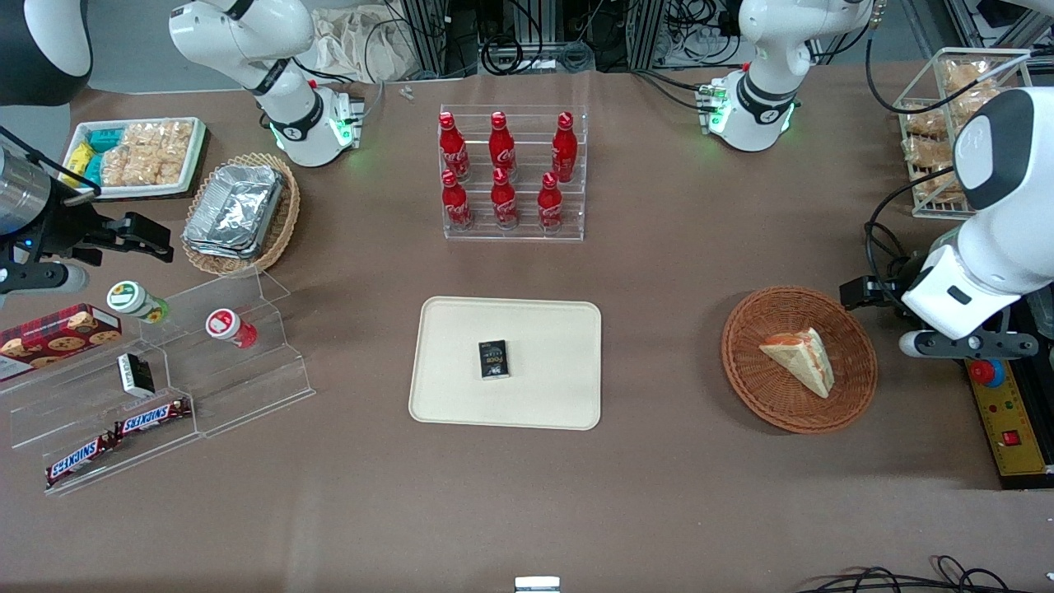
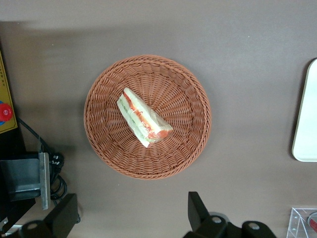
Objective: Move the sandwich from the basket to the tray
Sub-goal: 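Lower the open left gripper over the sandwich in the wicker basket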
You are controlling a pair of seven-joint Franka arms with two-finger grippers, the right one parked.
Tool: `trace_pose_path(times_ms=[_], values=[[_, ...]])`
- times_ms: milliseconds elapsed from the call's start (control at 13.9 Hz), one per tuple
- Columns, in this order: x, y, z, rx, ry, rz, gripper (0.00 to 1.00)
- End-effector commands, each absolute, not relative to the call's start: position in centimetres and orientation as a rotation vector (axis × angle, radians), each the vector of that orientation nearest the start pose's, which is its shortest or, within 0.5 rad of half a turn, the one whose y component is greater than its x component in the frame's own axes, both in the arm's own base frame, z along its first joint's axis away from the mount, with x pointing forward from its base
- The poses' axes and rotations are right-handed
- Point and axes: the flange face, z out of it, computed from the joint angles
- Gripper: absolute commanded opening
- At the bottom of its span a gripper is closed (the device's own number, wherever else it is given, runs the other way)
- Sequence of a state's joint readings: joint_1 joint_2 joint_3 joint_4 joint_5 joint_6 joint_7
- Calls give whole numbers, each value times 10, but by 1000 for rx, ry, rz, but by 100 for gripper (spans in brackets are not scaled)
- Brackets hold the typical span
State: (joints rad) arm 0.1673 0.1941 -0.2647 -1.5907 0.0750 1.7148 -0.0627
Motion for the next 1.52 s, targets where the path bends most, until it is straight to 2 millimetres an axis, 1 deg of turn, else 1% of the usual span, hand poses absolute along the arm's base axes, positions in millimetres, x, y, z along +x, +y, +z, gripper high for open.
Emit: trace_pose_path(times_ms=[0, 72, 216, 289, 361, 433, 505, 649, 722, 794, 866, 938, 1010, 1155, 1299, 1443], values=[[616, -40, 519, -3102, 94, 115, 100], [616, -41, 520, -3107, 88, 113, 100], [618, -44, 507, -3102, 84, 147, 100], [619, -43, 494, -3101, 40, 183, 100], [617, -39, 485, -3096, -40, 201, 100], [616, -35, 474, -3099, -71, 205, 100], [614, -20, 460, -3108, -121, 180, 100], [602, -9, 426, -3110, -189, 103, 100], [600, -10, 411, -3102, -296, 56, 100], [602, -11, 401, -3074, -504, 31, 100], [604, -11, 385, -3035, -709, 39, 100], [606, -10, 374, -3018, -795, 37, 100], [607, -8, 362, -3013, -834, 29, 100], [605, -7, 335, -2979, -944, 67, 100], [605, -8, 322, -2948, -1051, 65, 100], [604, -8, 307, -2922, -1111, 102, 100]])
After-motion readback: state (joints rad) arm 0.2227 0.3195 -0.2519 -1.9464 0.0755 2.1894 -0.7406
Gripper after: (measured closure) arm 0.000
